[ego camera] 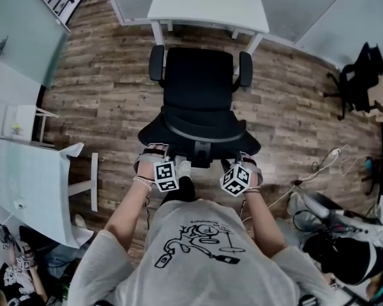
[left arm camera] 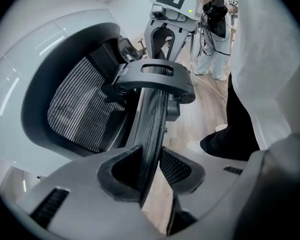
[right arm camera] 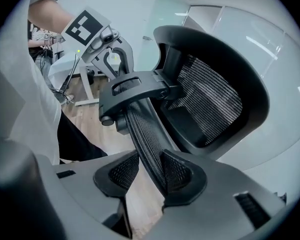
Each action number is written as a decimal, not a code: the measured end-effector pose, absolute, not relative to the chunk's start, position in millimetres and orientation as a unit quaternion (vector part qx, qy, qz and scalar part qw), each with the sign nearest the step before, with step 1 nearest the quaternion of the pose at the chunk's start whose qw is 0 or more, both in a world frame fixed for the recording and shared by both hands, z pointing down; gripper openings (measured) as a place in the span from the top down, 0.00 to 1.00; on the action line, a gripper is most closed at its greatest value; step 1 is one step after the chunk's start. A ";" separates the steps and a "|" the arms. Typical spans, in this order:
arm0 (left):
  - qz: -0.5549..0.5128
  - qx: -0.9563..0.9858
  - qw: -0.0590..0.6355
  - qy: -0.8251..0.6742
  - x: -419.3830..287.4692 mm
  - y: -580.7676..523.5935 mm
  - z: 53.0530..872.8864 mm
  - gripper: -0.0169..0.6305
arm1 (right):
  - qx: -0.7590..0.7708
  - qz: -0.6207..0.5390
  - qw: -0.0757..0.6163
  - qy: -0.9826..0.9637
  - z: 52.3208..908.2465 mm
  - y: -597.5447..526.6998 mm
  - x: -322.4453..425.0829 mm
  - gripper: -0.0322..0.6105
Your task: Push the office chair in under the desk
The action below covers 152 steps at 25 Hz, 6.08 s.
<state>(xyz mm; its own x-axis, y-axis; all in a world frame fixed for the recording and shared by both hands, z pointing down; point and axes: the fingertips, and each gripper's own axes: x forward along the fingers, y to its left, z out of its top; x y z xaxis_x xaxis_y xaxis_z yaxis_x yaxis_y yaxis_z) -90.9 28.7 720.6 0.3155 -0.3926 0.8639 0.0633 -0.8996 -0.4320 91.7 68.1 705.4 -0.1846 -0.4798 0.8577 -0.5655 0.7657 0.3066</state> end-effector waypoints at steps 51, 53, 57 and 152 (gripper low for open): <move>-0.572 -0.797 0.180 0.073 -23.1 -174.0 725.5 0.80 | 0.356 0.057 0.541 -0.760 709.2 -137.6 158.0 0.68; -0.571 -0.797 0.179 0.073 -19.2 -182.1 725.3 0.80 | 0.357 0.057 0.543 -0.758 708.9 -146.2 162.2 0.68; -0.571 -0.798 0.180 0.069 -12.8 -194.6 724.1 0.79 | 0.354 0.061 0.543 -0.759 708.6 -158.7 168.9 0.68; -0.554 -0.813 0.068 0.163 6.1 -442.1 689.4 0.72 | 0.353 0.112 0.466 -0.803 665.3 -414.0 165.5 0.67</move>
<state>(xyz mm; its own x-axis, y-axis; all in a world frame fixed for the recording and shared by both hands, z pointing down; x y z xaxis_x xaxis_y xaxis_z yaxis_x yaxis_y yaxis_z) 6.1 -442.1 689.4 0.3322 -0.3395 0.8800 -0.1893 -0.9380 -0.2904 165.5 -414.0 665.3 -0.3160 -0.4624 0.8285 -0.6713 0.7261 0.1492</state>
